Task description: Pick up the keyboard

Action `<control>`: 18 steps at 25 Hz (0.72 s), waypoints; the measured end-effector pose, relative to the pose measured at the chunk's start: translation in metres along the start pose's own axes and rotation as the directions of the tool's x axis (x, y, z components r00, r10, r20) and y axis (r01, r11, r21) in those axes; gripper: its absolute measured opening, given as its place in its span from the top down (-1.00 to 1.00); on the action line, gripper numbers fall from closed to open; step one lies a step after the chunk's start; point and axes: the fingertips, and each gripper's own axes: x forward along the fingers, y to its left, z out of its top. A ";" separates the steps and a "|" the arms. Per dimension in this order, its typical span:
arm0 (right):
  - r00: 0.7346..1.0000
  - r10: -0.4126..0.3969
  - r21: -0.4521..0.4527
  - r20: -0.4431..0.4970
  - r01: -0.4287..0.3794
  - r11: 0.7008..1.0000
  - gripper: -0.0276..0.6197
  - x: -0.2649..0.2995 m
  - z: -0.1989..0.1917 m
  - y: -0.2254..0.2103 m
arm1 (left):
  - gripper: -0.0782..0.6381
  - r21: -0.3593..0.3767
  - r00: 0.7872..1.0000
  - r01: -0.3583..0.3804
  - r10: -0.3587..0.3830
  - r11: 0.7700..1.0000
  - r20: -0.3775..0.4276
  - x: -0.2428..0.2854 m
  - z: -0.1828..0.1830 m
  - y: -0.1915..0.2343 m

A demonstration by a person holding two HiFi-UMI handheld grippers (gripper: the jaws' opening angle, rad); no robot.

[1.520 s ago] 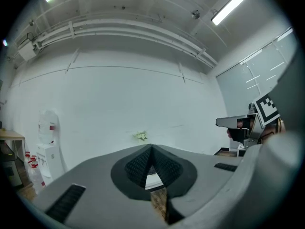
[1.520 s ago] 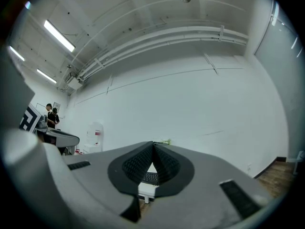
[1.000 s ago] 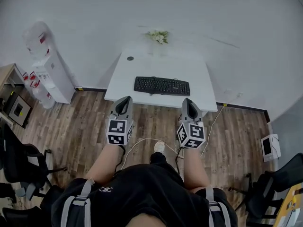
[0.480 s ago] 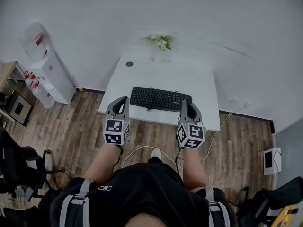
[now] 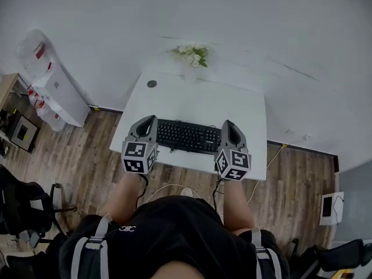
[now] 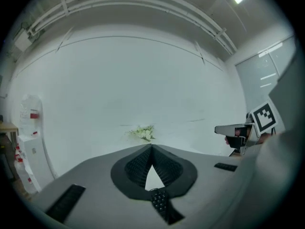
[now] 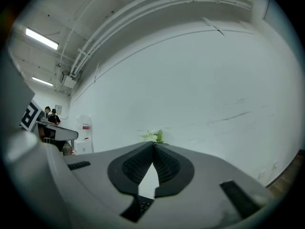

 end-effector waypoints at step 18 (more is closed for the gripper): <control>0.992 -0.128 0.008 0.016 0.128 0.992 0.90 0.065 0.003 -0.043 | 0.75 0.009 1.000 0.018 -0.018 1.000 -0.010 0.093 0.008 0.049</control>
